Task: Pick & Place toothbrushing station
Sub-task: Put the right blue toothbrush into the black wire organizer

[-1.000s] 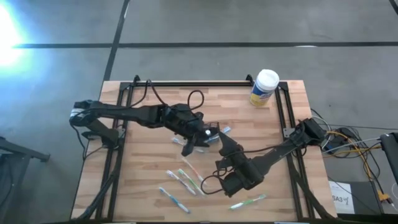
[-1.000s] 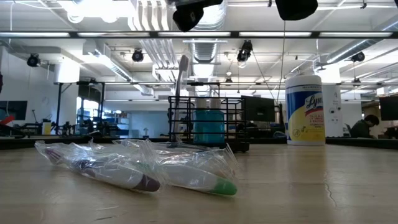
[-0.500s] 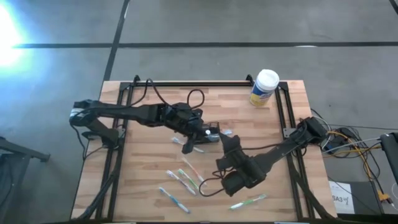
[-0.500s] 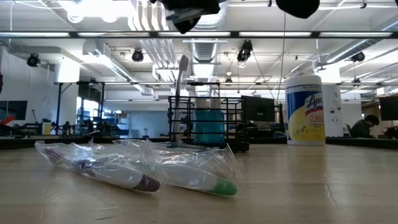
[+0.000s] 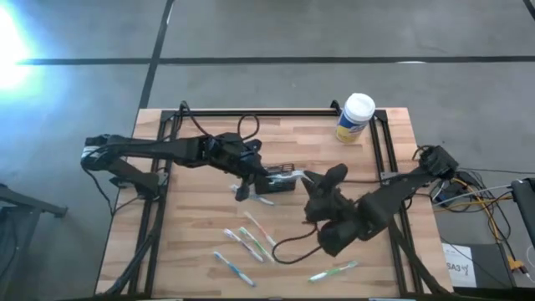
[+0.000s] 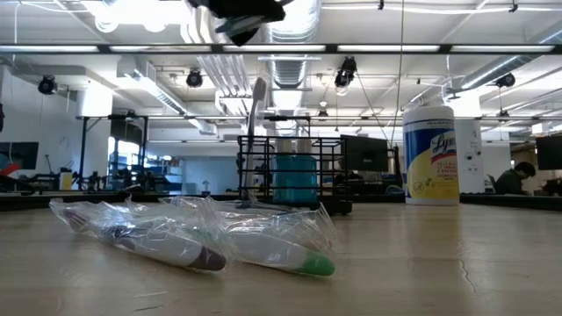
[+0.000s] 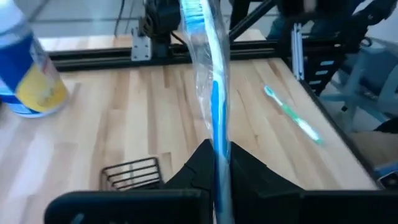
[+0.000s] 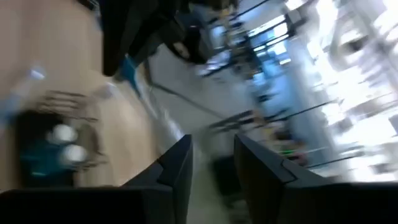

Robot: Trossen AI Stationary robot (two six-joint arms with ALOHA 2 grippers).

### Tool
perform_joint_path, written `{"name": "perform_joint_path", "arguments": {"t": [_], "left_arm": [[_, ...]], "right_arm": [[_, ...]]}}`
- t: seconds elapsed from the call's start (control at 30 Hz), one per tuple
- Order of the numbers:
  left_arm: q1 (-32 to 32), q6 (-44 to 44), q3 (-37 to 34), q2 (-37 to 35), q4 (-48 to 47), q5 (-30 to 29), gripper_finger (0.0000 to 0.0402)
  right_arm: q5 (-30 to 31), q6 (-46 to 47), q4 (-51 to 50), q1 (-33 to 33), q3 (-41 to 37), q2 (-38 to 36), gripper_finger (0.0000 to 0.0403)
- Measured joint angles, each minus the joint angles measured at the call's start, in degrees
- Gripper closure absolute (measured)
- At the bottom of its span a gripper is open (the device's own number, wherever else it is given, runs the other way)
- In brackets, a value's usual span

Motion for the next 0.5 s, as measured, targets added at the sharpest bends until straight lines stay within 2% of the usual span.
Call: {"name": "perform_joint_path", "arguments": {"t": [0.1,0.2,0.5], "left_arm": [[0.0,1.0,-3.7,-4.1,4.1,-2.0,0.0378],[0.0,2.1,-8.1,-8.1,8.2,-2.5,0.0378],[-1.3,9.4,-21.5,-18.9,27.5,-2.8,0.0378]], "right_arm": [[-7.6,3.9,0.6,-0.2,-0.4,-2.8,0.0275],[-15.7,3.6,6.5,-0.5,-1.8,-5.4,0.0268],[-36.4,-12.7,44.5,-5.2,-14.9,-12.5,0.0240]]}}
